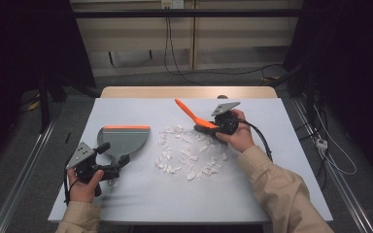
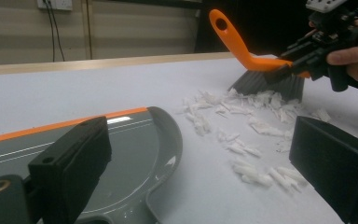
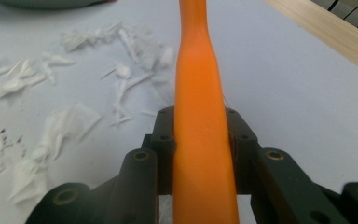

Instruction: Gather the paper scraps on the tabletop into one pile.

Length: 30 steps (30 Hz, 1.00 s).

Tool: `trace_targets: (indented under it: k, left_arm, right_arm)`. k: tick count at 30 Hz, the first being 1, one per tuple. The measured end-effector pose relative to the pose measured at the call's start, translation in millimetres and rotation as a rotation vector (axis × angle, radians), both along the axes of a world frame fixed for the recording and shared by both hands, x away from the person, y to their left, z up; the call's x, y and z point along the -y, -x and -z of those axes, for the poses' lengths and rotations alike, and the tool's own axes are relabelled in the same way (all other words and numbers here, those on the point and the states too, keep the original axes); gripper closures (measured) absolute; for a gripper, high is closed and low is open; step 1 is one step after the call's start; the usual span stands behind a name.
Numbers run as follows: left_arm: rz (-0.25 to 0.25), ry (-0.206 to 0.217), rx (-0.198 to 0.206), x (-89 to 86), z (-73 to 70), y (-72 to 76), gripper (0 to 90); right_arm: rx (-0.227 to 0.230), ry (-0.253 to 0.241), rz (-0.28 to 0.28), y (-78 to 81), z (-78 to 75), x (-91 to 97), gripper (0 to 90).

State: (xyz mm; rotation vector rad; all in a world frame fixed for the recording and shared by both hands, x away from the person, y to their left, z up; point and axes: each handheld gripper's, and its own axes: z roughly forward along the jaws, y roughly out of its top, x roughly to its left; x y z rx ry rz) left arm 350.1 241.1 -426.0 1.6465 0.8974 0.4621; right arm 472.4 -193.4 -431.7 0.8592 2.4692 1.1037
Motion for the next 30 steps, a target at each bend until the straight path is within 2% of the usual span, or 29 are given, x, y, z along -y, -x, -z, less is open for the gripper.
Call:
trace_targets:
  k: [1,5,7,8,10,13,14,19,21,23,25,27,29,30]
  left_arm:
    - [0.002,-0.003,0.0,0.1,0.0,-0.1,5.3]
    - [0.0,-0.007,0.001,0.4,0.0,0.1,5.3]
    - [-0.001,-0.008,0.001,0.2,-0.1,0.3,5.3]
    - [-0.002,-0.009,0.0,0.1,0.0,0.3,5.3]
    - [-0.003,-0.01,0.0,0.0,0.1,0.3,5.3]
    - [-0.004,-0.012,-0.001,0.2,0.4,0.0,5.3]
    - [-0.008,-0.002,-0.001,1.0,0.7,-0.2,5.3]
    - [-0.005,-0.011,-0.009,0.8,2.0,-1.2,5.3]
    - [-0.003,-0.015,-0.01,0.5,2.2,-1.5,5.3]
    - [-0.004,-0.012,-0.012,0.9,2.6,-1.7,5.3]
    - [-0.004,-0.012,-0.012,0.9,2.8,-1.7,5.3]
    - [-0.005,-0.013,-0.011,0.8,2.7,-1.4,5.3]
    - [-0.004,-0.014,-0.011,1.0,2.8,-1.4,5.3]
    - [-0.005,-0.014,-0.011,1.2,2.9,-1.4,5.3]
  right_arm:
    - [0.001,0.004,-0.014,4.8,-0.5,-1.7,70.5]
    - [-0.032,-0.042,-0.078,21.3,-6.2,-5.1,70.9]
    - [-0.012,-0.048,-0.091,25.9,-11.4,-5.5,70.8]
    - [-0.01,-0.067,-0.099,27.1,-14.7,-4.7,70.8]
    - [0.001,-0.091,-0.083,27.3,-20.6,-2.3,70.9]
    - [0.029,-0.095,-0.04,21.2,-25.1,3.5,70.8]
    - [0.034,-0.102,-0.028,17.9,-25.1,6.0,70.9]
    - [0.045,-0.116,0.054,0.3,-18.7,12.0,70.9]
    - [0.041,-0.103,0.063,-6.3,-13.5,11.3,70.9]
    - [0.052,-0.055,0.076,-11.1,-6.5,8.1,70.9]
    - [0.045,-0.026,0.073,-13.5,1.6,4.2,71.0]
    - [0.037,-0.043,0.049,-11.4,4.3,0.2,70.8]
    - [0.055,0.002,0.011,-5.2,2.8,-7.6,70.6]
    - [0.047,-0.001,-0.022,-2.2,2.0,-10.8,70.8]
